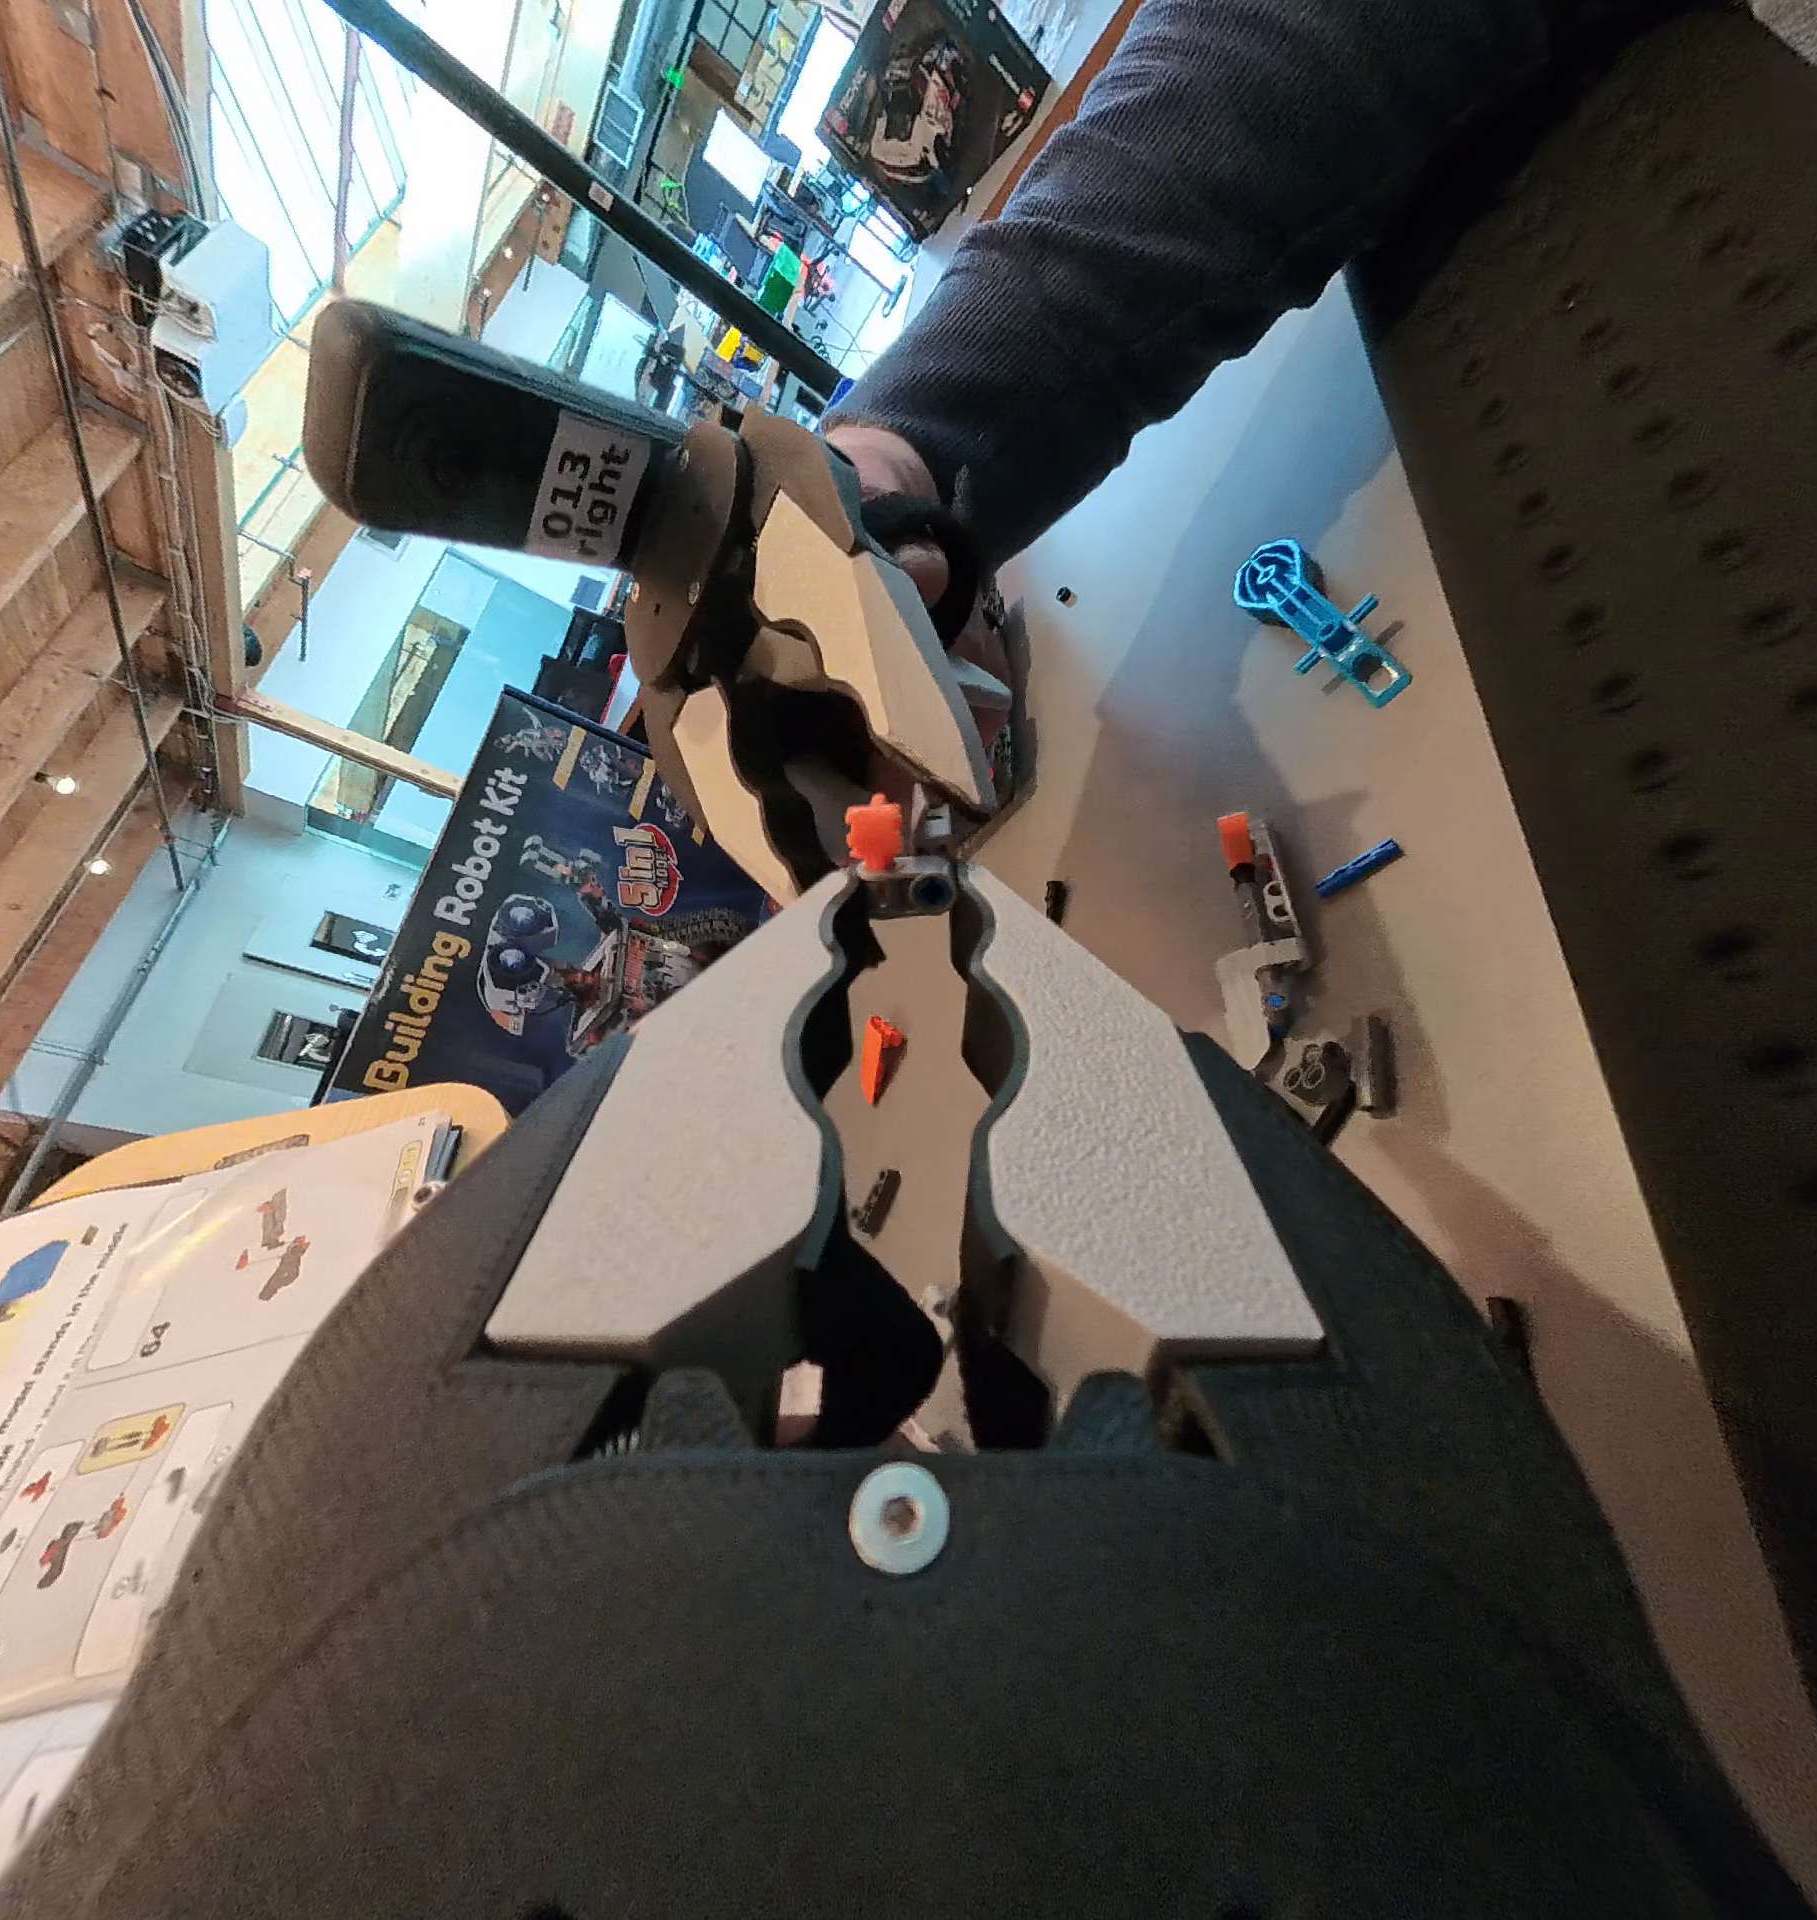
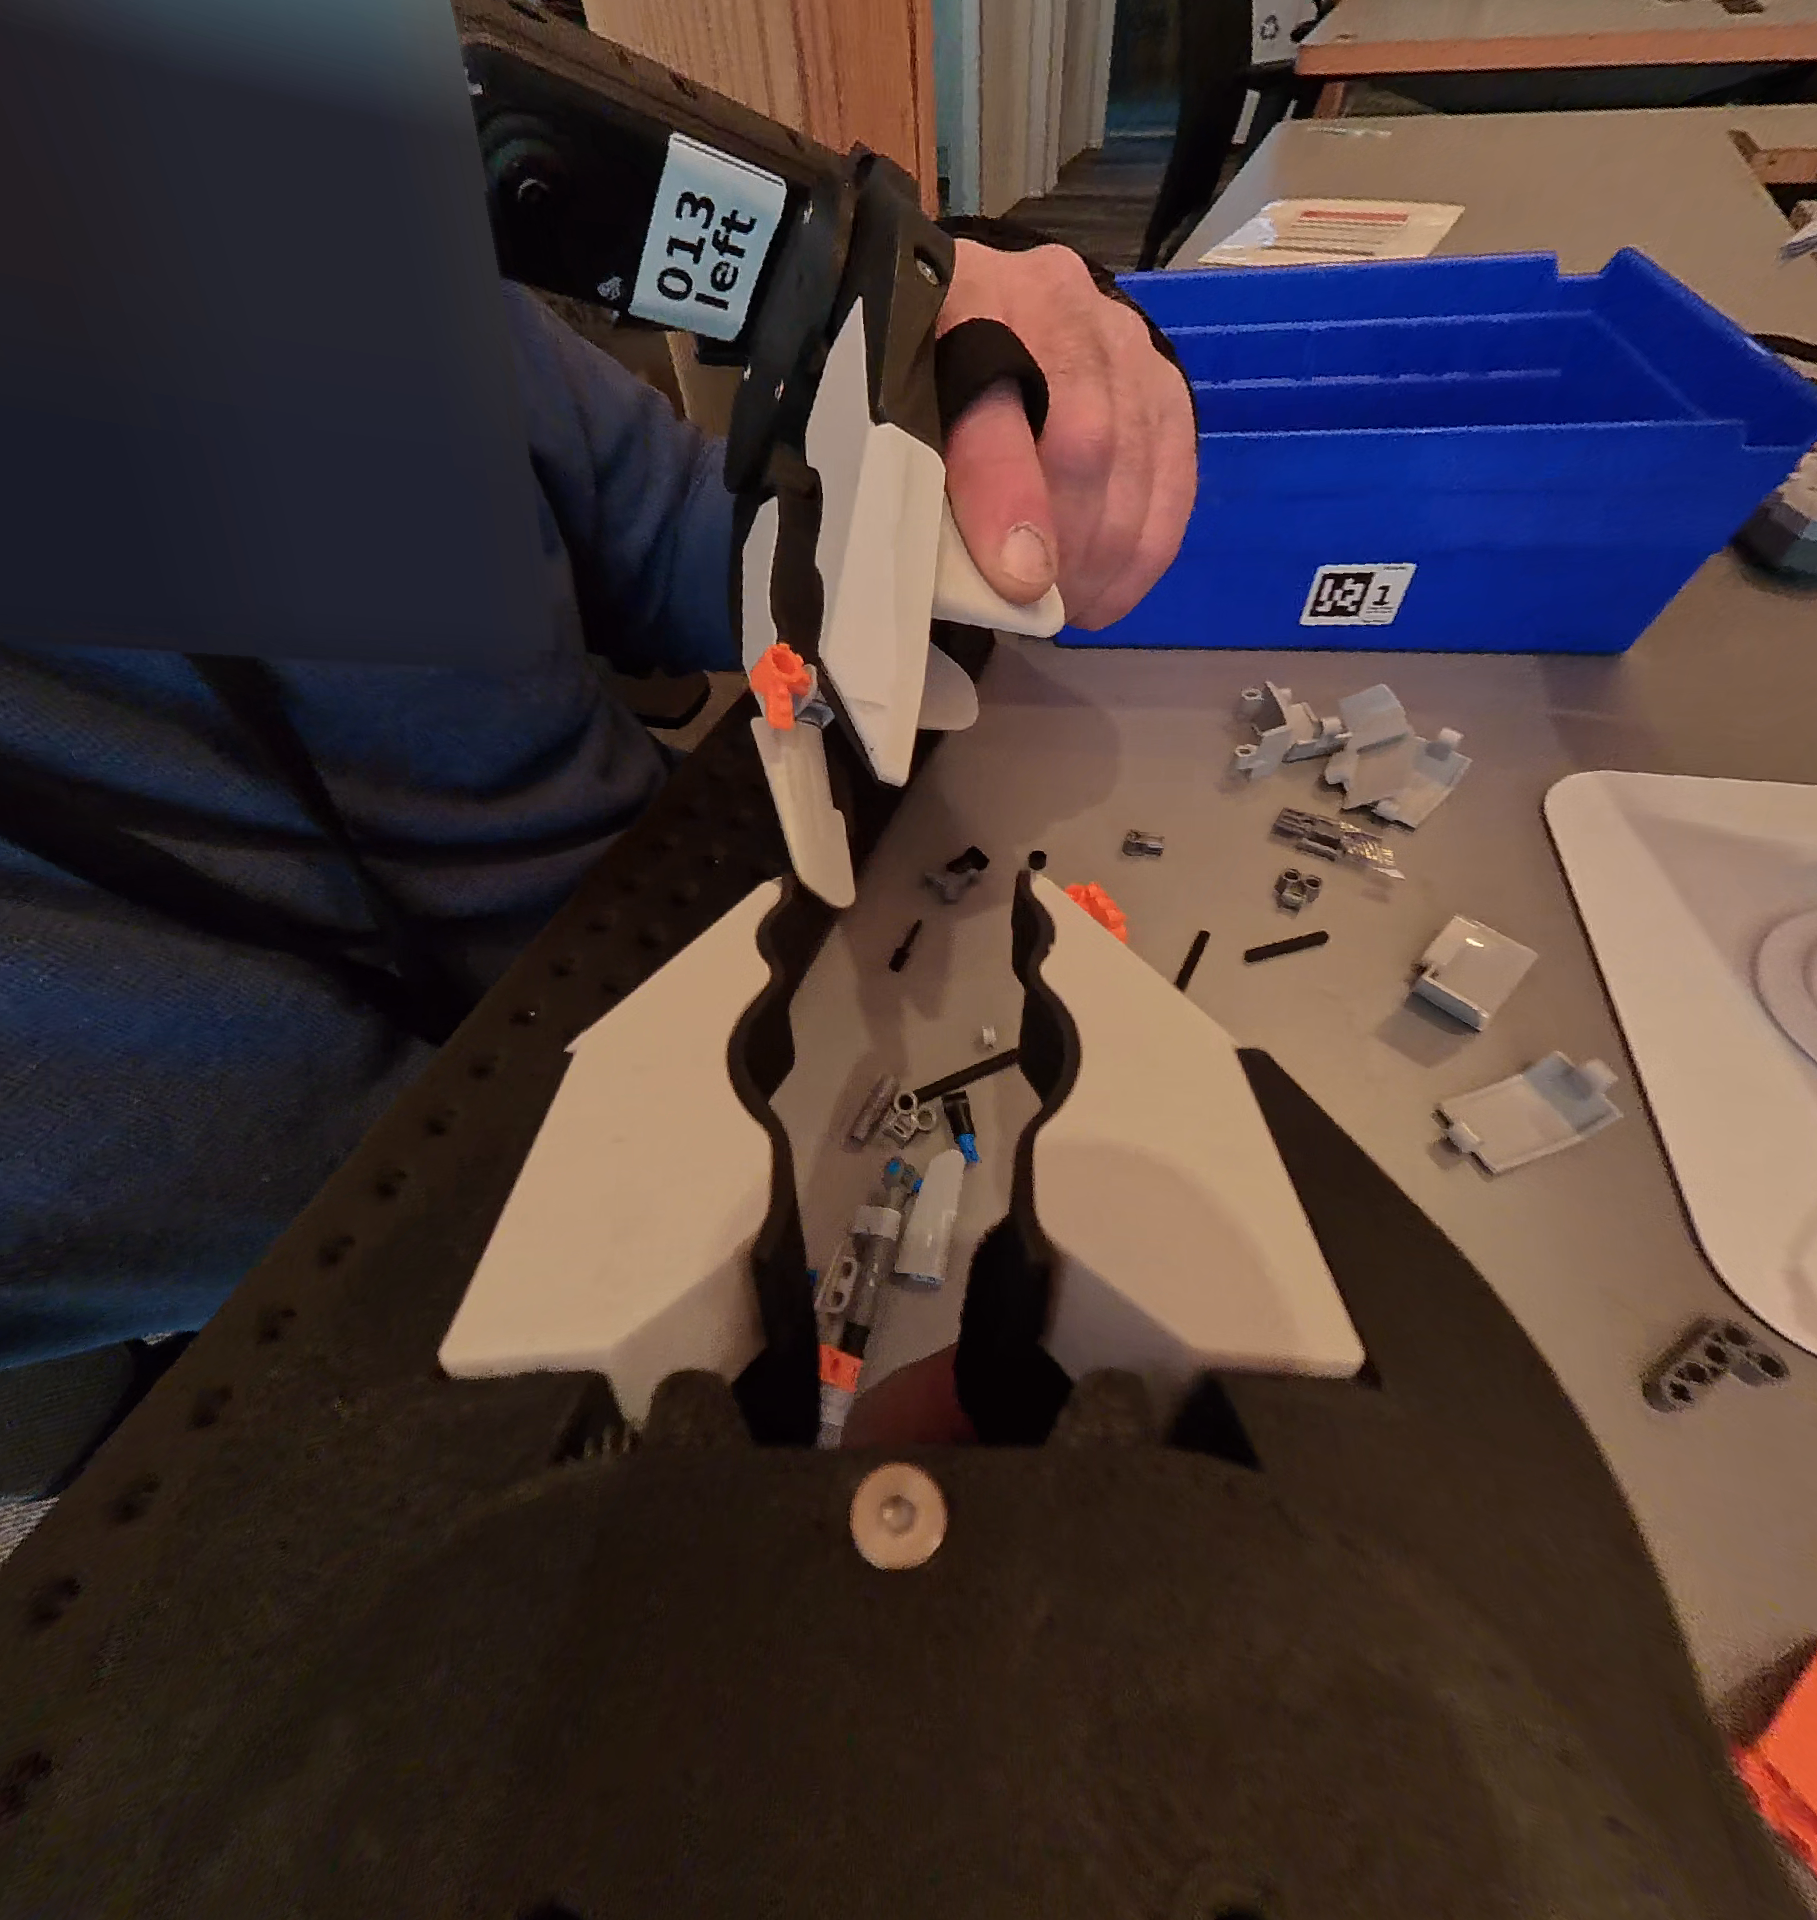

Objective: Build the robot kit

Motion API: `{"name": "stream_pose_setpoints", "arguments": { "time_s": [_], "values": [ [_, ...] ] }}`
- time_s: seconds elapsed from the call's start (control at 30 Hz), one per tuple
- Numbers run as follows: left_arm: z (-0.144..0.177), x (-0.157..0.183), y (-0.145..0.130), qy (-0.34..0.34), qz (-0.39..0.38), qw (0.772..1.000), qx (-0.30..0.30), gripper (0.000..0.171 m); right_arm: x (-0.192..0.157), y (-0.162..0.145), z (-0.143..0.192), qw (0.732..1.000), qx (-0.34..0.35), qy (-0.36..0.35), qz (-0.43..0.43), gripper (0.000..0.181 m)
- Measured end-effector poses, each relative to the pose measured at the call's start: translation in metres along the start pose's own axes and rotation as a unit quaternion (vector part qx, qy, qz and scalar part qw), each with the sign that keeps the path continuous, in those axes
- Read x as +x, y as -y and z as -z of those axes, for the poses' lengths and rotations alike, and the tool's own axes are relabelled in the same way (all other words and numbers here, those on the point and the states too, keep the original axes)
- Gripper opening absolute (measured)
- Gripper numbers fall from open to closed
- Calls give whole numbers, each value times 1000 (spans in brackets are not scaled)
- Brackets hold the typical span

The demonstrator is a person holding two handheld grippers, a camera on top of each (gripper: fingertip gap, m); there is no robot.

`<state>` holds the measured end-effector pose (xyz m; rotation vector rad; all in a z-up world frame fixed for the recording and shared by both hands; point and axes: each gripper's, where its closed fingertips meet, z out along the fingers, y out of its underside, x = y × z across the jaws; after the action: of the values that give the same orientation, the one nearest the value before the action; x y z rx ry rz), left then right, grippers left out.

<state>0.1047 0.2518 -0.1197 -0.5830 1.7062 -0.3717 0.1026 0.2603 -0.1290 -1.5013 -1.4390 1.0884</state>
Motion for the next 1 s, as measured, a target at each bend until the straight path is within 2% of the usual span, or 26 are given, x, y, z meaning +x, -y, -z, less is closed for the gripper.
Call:
{"name": "stream_pose_setpoints", "arguments": {
  "time_s": [0.13, 0.2, 0.33, 0.5, 0.6, 0.77, 0.83, 0.93, 1.0],
  "values": [
    [-2, 3, -3, 4, -25, 1000, -15, 15, -15, 1, -3, 999, 2, 42, -5, 38],
    [-3, 1, -5, 10, -24, 1000, -18, 15, -16, 2, -3, 999, 1, 34, 11, 26],
    [-3, -3, -11, 11, 6, 1000, -16, 14, -7, 5, -6, 999, -8, -18, 47, 8],
    [-3, -19, -26, 38, 73, 996, -32, 15, 7, 14, -1, 993, 0, -77, 87, 7],
    [-3, -22, -48, 32, 149, 986, -68, 28, 20, 15, 2, 970, -34, -158, 179, 7],
    [5, -27, -40, -6, 279, 960, -12, 26, 31, 11, 4, 908, -129, -247, 312, 7],
    [3, -26, -43, -14, 298, 954, -13, 22, 33, 15, 4, 894, -135, -265, 334, 7],
    [3, -21, -38, -25, 298, 954, 1, 8, 35, 14, 3, 884, -142, -275, 352, 7],
    [3, -22, -37, -24, 300, 954, 6, 6, 35, 17, 4, 881, -138, -278, 357, 7]
  ]
}}
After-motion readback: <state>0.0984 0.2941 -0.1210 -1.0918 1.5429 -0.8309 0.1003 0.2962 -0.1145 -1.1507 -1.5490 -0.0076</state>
